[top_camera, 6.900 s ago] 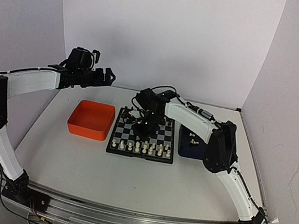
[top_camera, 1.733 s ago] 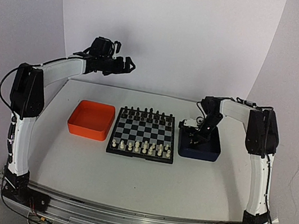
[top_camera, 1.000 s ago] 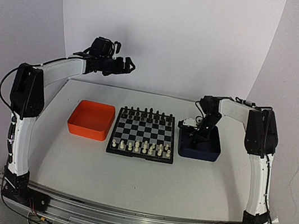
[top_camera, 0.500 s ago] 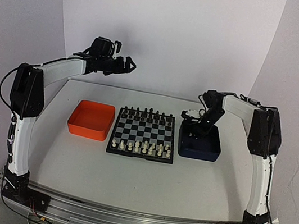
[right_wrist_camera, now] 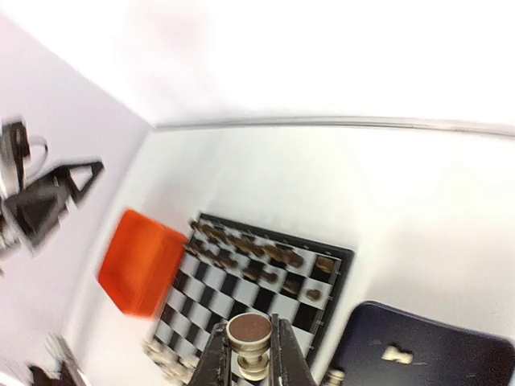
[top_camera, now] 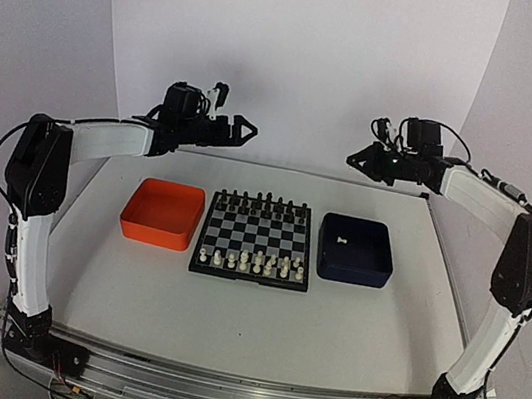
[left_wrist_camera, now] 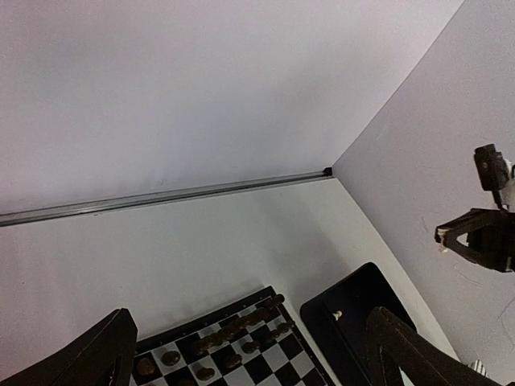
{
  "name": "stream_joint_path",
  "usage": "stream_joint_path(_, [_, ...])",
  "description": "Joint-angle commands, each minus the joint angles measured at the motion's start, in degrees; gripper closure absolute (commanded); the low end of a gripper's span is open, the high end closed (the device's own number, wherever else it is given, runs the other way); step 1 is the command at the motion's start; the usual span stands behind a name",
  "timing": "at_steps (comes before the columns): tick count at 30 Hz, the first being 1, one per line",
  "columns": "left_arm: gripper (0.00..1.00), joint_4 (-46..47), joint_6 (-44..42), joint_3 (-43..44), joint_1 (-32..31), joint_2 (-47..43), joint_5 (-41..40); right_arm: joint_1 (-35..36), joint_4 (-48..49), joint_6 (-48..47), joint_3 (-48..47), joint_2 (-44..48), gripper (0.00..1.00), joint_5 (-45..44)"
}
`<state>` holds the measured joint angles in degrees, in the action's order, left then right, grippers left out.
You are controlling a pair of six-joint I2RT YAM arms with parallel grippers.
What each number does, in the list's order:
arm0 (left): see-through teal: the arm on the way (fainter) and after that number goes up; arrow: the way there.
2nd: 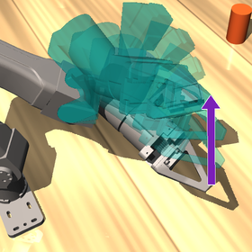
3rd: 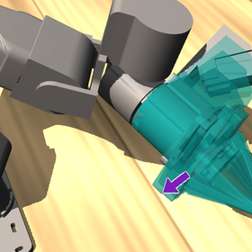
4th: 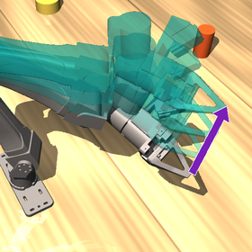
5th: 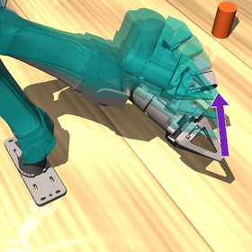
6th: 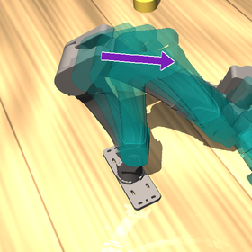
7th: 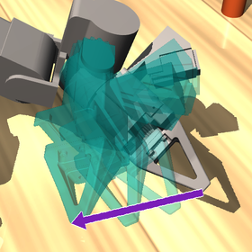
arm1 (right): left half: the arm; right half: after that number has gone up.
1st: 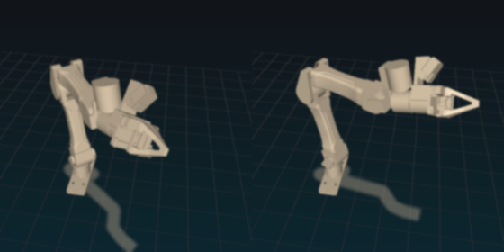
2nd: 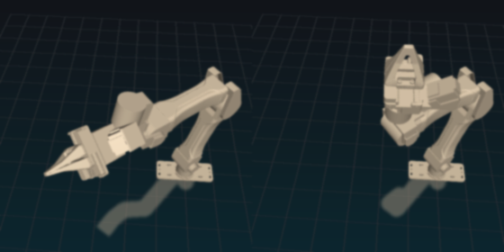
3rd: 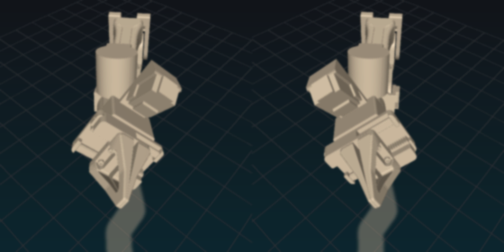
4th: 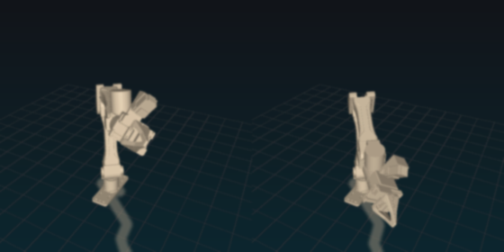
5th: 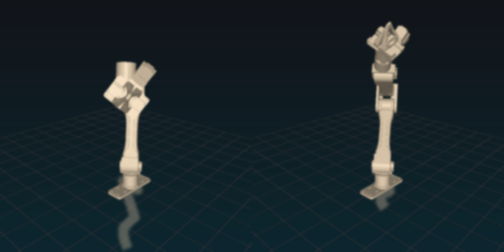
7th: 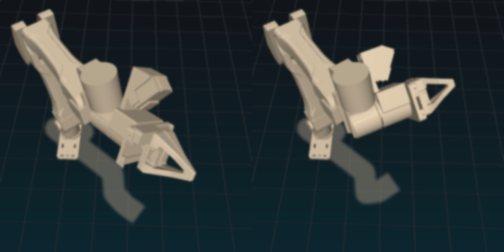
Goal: Set up the chess pieces on the board
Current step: Pick up the chess piece from the storage box, then place the chess piece on the chessboard.
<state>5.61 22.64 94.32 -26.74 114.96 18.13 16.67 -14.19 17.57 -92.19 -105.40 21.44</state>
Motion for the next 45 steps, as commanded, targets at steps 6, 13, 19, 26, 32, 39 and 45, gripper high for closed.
stream_joint_path(6, [0.02, 15.42, -2.49, -1.62, -8.86, -5.37, 1.96, 1.72, 34.56, 59.86, 11.47, -0.13, 1.00, -1.19])
stream_joint_path(13, [0.07, 13.79, -4.65, 2.95, -15.07, -0.83, -0.46, 6.88, 34.46, 65.44, 17.71, 5.00, 1.00, -9.43])
stream_joint_path(19, [0.14, 14.30, -3.61, 4.45, -17.60, 2.27, 1.99, 9.17, 34.31, 71.76, 19.28, 5.48, 1.00, -9.06])
stream_joint_path(26, [0.24, 13.29, -1.15, 2.68, -17.90, 2.30, 4.02, 11.47, 34.32, 73.66, 19.43, 5.47, 1.00, -9.85])
stream_joint_path(32, [0.34, 11.78, -0.87, 2.72, -17.90, 2.70, 3.43, 12.92, 35.26, 74.85, 20.40, 5.71, 1.00, -9.86])
stream_joint_path(39, [0.43, 9.79, -1.02, 3.16, -17.90, 3.37, 3.18, 13.32, 35.86, 74.25, 22.20, 7.60, 1.00, -11.11])
stream_joint_path(45, [0.46, 9.24, -1.18, 2.30, -17.85, 3.44, 3.87, 13.33, 35.98, 74.16, 22.92, 8.28, 1.00, -12.03])
